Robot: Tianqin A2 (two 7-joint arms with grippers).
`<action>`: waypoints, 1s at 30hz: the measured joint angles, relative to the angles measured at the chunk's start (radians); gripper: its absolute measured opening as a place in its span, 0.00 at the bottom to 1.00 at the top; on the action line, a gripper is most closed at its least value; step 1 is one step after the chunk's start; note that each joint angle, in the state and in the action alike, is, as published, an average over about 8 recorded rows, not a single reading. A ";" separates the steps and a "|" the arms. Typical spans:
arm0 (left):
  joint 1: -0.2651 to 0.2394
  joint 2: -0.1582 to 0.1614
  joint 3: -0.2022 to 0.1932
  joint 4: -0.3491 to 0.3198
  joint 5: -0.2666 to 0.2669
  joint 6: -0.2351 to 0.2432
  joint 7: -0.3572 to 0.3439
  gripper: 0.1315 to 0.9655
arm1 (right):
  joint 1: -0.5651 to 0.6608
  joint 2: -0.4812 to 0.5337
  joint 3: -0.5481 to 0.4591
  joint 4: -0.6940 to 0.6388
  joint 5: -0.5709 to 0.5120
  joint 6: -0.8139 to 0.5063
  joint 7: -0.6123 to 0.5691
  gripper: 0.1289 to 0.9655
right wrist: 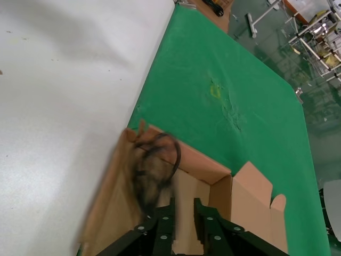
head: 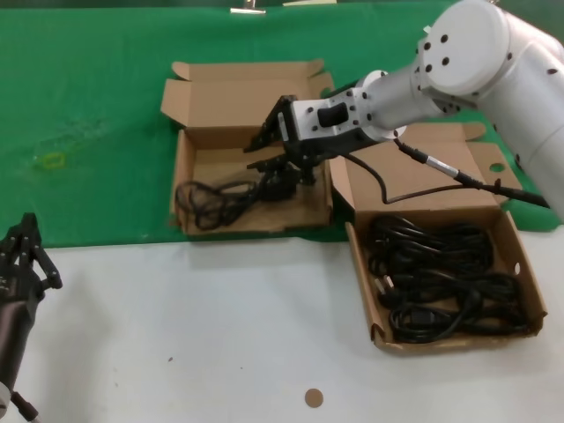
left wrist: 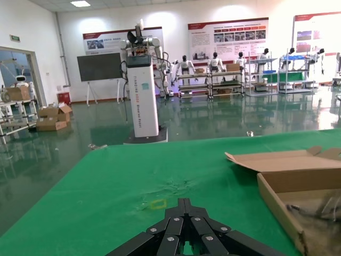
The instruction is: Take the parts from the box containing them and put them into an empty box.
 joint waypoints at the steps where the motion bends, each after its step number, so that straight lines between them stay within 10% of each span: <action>1: 0.000 0.000 0.000 0.000 0.000 0.000 0.000 0.01 | 0.002 -0.002 0.000 -0.005 0.001 0.002 -0.003 0.08; 10: 0.000 0.000 0.000 0.000 0.000 0.000 0.000 0.01 | 0.009 -0.013 0.004 -0.030 0.008 0.013 -0.016 0.14; 30: 0.000 0.000 0.000 0.000 0.000 0.000 0.000 0.10 | -0.134 -0.005 0.078 0.067 0.074 0.129 0.018 0.63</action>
